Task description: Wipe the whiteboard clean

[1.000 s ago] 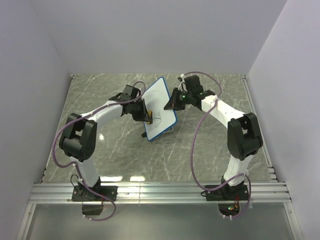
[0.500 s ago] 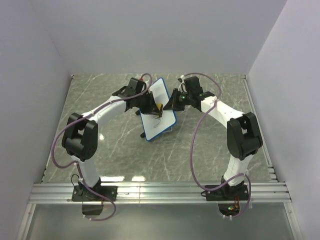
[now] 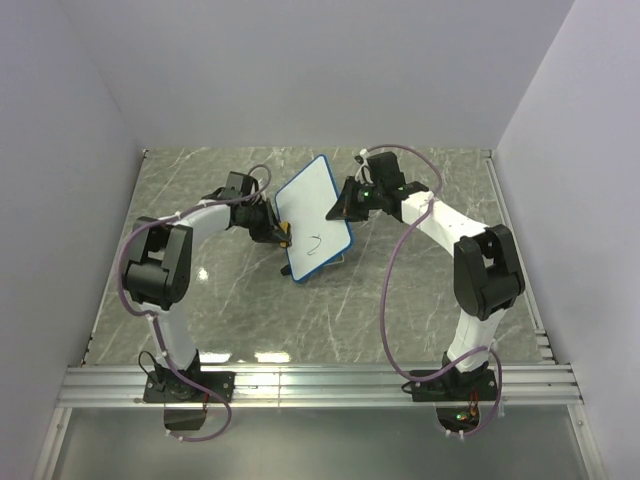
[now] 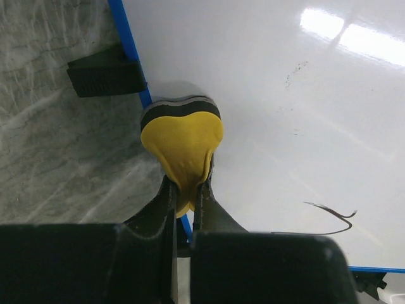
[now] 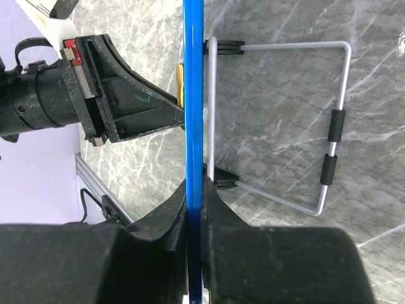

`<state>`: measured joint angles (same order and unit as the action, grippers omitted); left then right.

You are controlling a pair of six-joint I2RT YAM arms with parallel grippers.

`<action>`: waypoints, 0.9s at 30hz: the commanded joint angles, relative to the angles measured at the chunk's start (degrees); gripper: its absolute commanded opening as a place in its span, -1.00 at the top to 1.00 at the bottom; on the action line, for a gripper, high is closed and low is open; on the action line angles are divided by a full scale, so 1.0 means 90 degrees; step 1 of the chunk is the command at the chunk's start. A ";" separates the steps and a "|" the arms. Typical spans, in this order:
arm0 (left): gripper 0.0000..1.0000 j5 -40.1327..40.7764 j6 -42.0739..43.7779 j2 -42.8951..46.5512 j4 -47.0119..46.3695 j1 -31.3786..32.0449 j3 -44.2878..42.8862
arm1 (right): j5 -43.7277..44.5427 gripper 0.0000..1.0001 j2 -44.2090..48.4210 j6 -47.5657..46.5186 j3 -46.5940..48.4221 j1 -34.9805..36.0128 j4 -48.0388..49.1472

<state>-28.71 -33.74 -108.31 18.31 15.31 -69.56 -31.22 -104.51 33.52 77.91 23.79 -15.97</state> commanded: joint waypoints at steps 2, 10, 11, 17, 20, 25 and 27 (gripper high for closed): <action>0.99 -0.0003 0.0359 -0.0202 0.0075 0.0281 -0.0550 | -0.0173 1.00 -0.0546 -0.0560 -0.0024 0.0589 -0.1048; 0.99 0.0016 0.0127 0.0315 0.0456 0.1257 -0.0963 | -0.0398 1.00 -0.0819 -0.0268 0.0396 0.0511 -0.0990; 0.99 -0.0023 0.0048 0.0384 0.0437 0.1374 -0.0963 | -0.0427 1.00 -0.0839 -0.0219 0.0416 0.0511 -0.0932; 0.99 0.0172 -0.0304 0.0862 0.0680 0.1980 -0.1128 | -0.0544 1.00 -0.1054 -0.0082 0.0523 0.0511 -0.0794; 0.99 0.0319 -0.0373 0.1087 0.0769 0.2000 -0.0992 | -0.0554 1.00 -0.1093 -0.0023 0.0513 0.0501 -0.0716; 0.99 0.0513 -0.0460 0.1244 0.0681 0.2000 -0.0670 | -0.0593 1.00 -0.1142 0.0035 0.0543 0.0501 -0.0677; 0.99 0.0640 -0.0441 0.1205 0.0700 0.1980 -0.0631 | -0.0574 1.00 -0.1132 0.0026 0.0562 0.0511 -0.0696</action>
<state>-23.59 -36.99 -98.70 24.36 33.08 -76.77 -35.40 -110.76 34.46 84.03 23.55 -16.47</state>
